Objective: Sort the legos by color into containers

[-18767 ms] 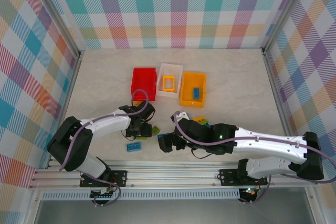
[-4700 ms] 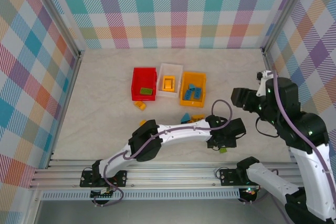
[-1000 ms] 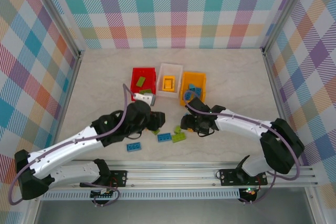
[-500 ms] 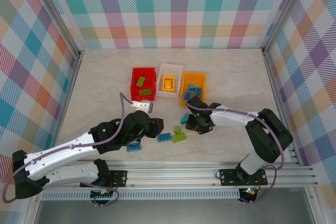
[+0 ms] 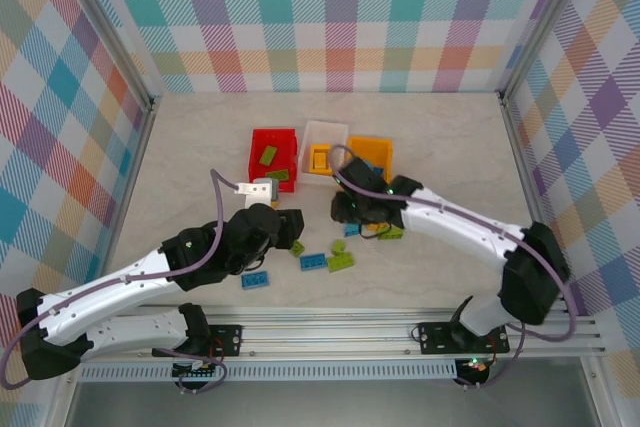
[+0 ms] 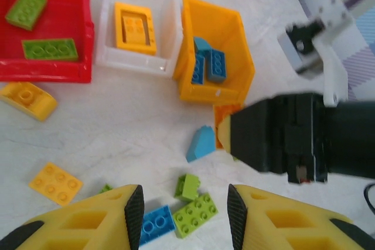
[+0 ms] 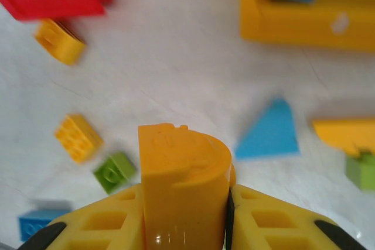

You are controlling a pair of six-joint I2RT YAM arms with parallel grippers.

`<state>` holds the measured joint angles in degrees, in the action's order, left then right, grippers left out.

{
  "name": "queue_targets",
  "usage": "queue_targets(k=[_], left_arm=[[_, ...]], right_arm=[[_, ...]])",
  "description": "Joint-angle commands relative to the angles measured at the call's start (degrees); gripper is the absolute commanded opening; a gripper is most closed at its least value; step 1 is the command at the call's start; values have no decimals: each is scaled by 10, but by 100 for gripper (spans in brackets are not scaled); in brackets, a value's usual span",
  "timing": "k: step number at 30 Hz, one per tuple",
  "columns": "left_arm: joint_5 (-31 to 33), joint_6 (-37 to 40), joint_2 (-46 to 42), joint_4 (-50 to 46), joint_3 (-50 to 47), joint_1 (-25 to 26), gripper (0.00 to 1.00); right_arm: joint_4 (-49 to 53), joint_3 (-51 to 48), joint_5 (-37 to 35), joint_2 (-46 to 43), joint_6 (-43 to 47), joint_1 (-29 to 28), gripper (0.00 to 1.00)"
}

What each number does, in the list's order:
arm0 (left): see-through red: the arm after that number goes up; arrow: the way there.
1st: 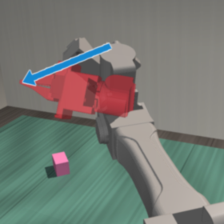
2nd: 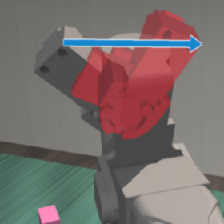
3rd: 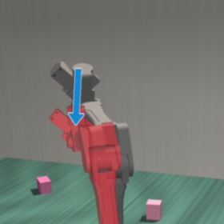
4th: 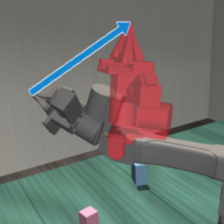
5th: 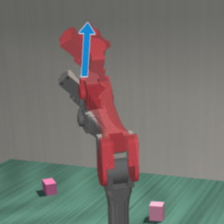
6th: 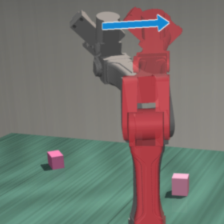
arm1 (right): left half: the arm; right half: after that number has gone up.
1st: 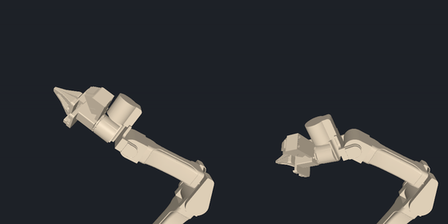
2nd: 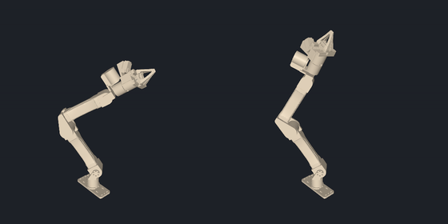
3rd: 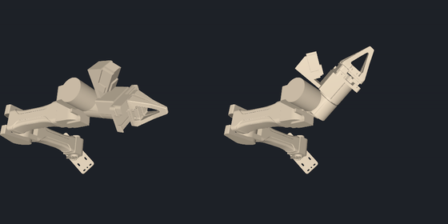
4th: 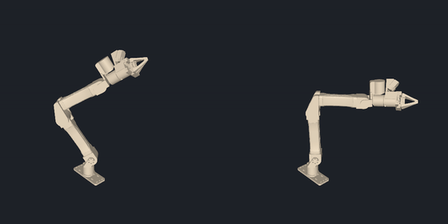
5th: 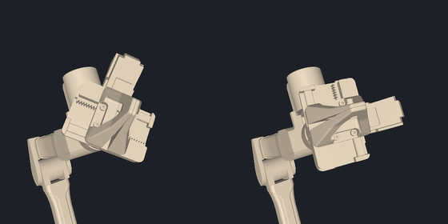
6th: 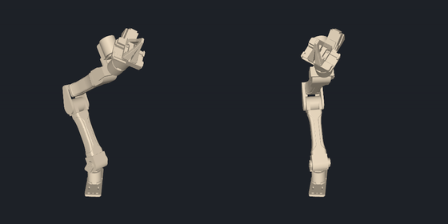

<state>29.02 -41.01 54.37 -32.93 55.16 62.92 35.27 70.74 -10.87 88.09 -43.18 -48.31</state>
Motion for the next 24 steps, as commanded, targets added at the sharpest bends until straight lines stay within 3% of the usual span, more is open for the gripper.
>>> queue_targets(k=[1,9,18,21,24], left_arm=[[49,-6,3,-19,28,7,44],[59,13,36,-13,50,6,45],[54,45,97,-11,94,2,45],[50,45,100,-9,92,0,45],[47,41,101,-12,86,-2,46]], right_arm=[[24,103,-7,87,58,23,28],[64,376,57,303,95,112,28],[159,663,108,518,118,149,35],[189,721,117,552,118,150,44],[186,709,113,529,119,148,51]])
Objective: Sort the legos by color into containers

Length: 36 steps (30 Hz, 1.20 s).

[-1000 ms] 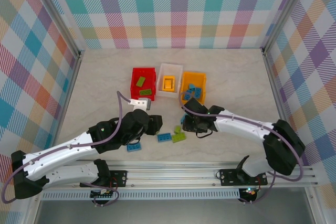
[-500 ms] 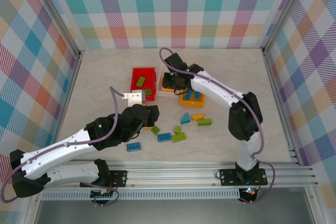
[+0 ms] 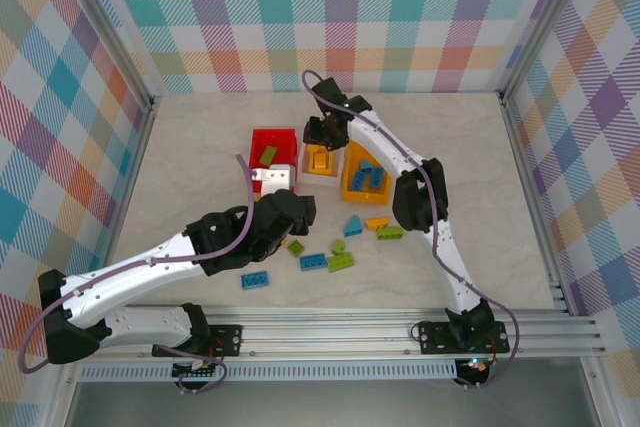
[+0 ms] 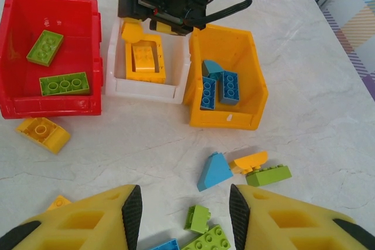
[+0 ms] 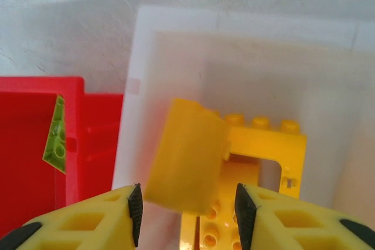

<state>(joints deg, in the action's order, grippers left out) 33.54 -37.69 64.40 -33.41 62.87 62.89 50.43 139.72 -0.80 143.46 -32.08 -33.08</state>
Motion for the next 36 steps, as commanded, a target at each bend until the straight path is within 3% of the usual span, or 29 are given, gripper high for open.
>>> queue_targets(k=[1,7,17,25,31,36], left_arm=[[0,6,2,-8,7,-2,46],[-6,-29,5,-45,4,-4,46],[-40,-94,-22,-166,-3,-42,46],[-88,-97,-52,-216,-18,-85,46],[-107,-106,-70,-225,-44,-92,46],[-119,-116,-71,-223,-54,-104,47]], right_arm=[[28,6,10,-41,10,-5,52],[-5,-86,-17,-171,27,-16,55],[-109,-393,-50,-459,32,-49,56],[-112,-605,-105,-668,22,-126,56],[-66,-706,-152,-766,-17,-210,56],[-60,-754,-148,-803,-48,-239,56]])
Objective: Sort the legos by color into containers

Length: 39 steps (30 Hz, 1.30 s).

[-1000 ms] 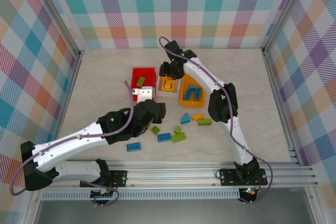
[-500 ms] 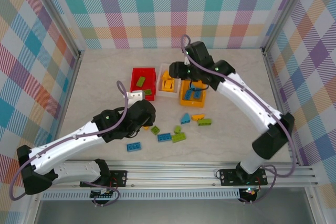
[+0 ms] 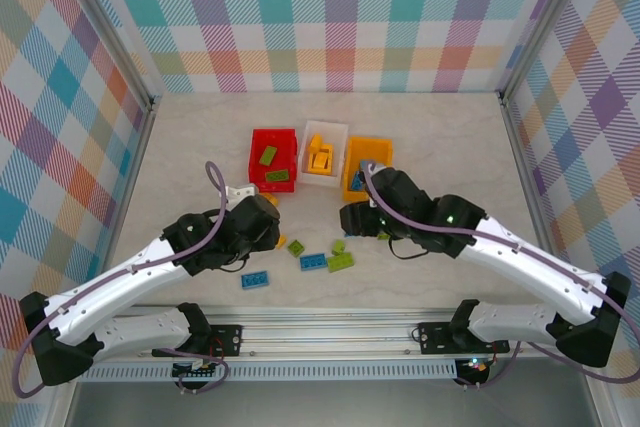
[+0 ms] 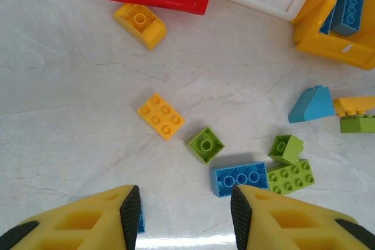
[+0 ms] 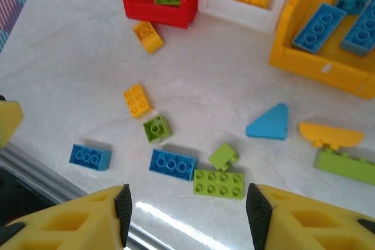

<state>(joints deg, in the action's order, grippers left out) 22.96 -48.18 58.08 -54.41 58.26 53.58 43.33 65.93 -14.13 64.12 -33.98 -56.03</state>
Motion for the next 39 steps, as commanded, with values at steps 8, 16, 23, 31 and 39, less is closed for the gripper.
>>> queue_targets(k=[8,16,23,31,39], left_arm=[[-47,-33,10,9,-15,-54,47],[-128,-22,58,67,-15,-69,47],[-168,112,184,140,15,14,47],[-158,213,348,196,143,96,50],[-165,405,540,221,328,129,52]], right_arm=[[7,-5,-34,25,-18,-80,57],[-5,-19,-77,16,-34,-115,58],[65,-82,-187,-111,-152,-115,61],[188,-85,-284,-256,-232,-115,61],[221,-23,-322,-288,-192,-113,64]])
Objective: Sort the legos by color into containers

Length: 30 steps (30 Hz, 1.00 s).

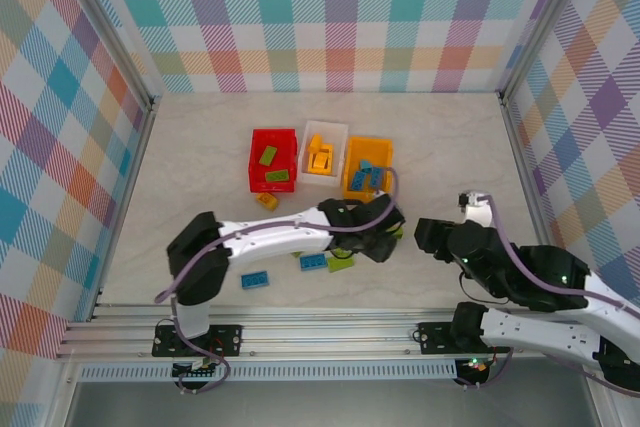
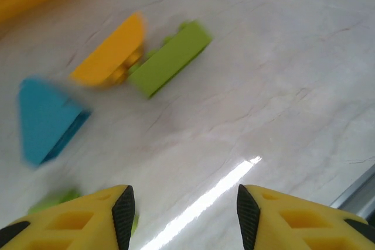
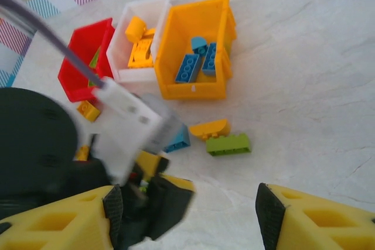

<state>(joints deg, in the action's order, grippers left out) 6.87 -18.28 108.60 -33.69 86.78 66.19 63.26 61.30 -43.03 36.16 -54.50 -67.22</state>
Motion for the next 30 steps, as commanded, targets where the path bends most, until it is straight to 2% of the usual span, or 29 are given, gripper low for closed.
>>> queue_targets(k=[1,4,8,17,30], left_arm=[[-10,135,57,13,69,2,52],[-20,196,124,-9,150,-1,53],[-28,230,201,-42,228,-19,54],[-51,271,269,-72,305,-44,56],[-58,273,292,-94,298,-43,38]], right_arm=[[19,27,-33,-10,20,-1,65],[19,39,-33,-14,25,-2,65],[23,49,-33,-16,30,-2,66],[25,51,-32,-9,36,-2,67],[14,46,-30,0,41,-2,68]])
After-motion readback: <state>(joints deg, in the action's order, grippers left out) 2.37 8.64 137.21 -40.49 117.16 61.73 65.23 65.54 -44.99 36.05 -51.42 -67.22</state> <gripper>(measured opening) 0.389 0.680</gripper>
